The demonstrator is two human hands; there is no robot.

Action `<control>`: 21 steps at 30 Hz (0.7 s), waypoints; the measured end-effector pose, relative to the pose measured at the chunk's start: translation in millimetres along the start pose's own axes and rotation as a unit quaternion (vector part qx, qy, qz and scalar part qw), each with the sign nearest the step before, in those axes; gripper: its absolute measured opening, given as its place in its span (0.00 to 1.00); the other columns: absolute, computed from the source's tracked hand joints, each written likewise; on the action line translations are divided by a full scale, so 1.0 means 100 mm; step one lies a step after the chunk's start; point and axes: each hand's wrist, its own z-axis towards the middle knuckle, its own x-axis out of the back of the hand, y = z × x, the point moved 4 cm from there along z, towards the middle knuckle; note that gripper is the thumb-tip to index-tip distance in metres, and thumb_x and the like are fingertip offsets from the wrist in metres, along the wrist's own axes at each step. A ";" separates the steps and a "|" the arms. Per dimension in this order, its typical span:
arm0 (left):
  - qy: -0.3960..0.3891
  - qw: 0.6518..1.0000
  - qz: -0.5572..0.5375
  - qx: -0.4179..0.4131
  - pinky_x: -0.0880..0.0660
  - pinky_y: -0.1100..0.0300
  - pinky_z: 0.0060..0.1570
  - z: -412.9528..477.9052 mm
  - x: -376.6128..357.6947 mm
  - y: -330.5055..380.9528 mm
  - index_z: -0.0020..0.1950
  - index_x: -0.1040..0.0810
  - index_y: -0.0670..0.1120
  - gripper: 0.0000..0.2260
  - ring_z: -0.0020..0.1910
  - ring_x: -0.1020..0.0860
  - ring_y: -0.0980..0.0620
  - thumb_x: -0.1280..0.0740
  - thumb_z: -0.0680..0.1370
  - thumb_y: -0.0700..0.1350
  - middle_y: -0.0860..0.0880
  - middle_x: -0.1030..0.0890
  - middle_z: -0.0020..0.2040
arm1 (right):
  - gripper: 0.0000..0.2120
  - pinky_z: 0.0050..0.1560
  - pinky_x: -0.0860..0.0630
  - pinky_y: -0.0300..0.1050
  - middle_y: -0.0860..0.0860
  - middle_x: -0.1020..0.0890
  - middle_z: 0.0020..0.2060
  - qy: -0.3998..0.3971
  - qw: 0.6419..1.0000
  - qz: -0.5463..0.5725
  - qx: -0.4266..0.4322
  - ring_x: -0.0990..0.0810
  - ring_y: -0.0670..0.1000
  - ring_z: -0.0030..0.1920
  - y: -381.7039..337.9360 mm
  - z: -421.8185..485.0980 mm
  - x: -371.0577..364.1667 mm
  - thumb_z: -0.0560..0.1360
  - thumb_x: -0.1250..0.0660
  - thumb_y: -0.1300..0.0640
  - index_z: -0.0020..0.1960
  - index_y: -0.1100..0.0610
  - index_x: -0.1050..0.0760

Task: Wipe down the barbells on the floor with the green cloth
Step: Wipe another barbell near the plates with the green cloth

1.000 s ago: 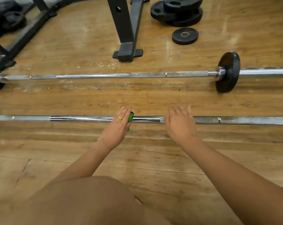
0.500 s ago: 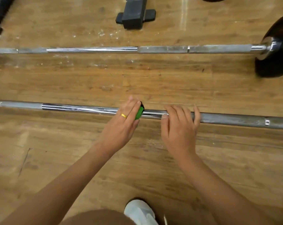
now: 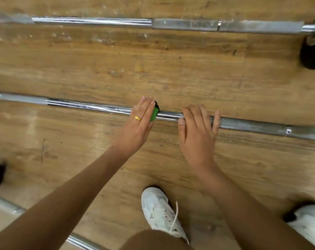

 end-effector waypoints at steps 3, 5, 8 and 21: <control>-0.062 0.997 0.015 0.031 0.43 0.46 0.79 0.02 0.12 0.01 0.78 0.41 0.32 0.24 0.80 0.44 0.39 0.42 0.84 0.39 0.35 0.39 0.79 | 0.18 0.79 0.56 0.58 0.48 0.26 0.70 -0.048 0.999 -0.018 -0.005 0.37 0.54 0.77 -0.03 0.01 0.04 0.86 0.48 0.49 0.71 0.53 0.28; -0.094 0.993 0.033 0.064 0.45 0.49 0.79 0.04 0.20 0.02 0.80 0.44 0.34 0.25 0.81 0.47 0.41 0.43 0.85 0.39 0.37 0.42 0.80 | 0.18 0.79 0.59 0.58 0.49 0.28 0.72 -0.073 0.997 -0.024 -0.015 0.40 0.55 0.78 -0.05 0.04 0.09 0.85 0.46 0.51 0.73 0.54 0.30; -0.138 0.985 0.069 0.083 0.53 0.52 0.80 0.10 0.26 0.05 0.81 0.50 0.35 0.25 0.82 0.52 0.42 0.45 0.86 0.38 0.38 0.47 0.82 | 0.21 0.78 0.63 0.57 0.49 0.33 0.76 -0.126 0.991 -0.035 -0.018 0.46 0.54 0.80 -0.07 0.04 0.15 0.86 0.49 0.51 0.77 0.54 0.35; -0.075 0.988 0.133 0.007 0.40 0.55 0.75 0.05 0.08 -0.11 0.77 0.35 0.36 0.28 0.77 0.35 0.43 0.30 0.79 0.40 0.40 0.31 0.76 | 0.24 0.77 0.68 0.56 0.48 0.38 0.79 -0.172 0.981 -0.074 -0.053 0.48 0.53 0.80 -0.13 0.03 0.11 0.86 0.52 0.50 0.81 0.55 0.44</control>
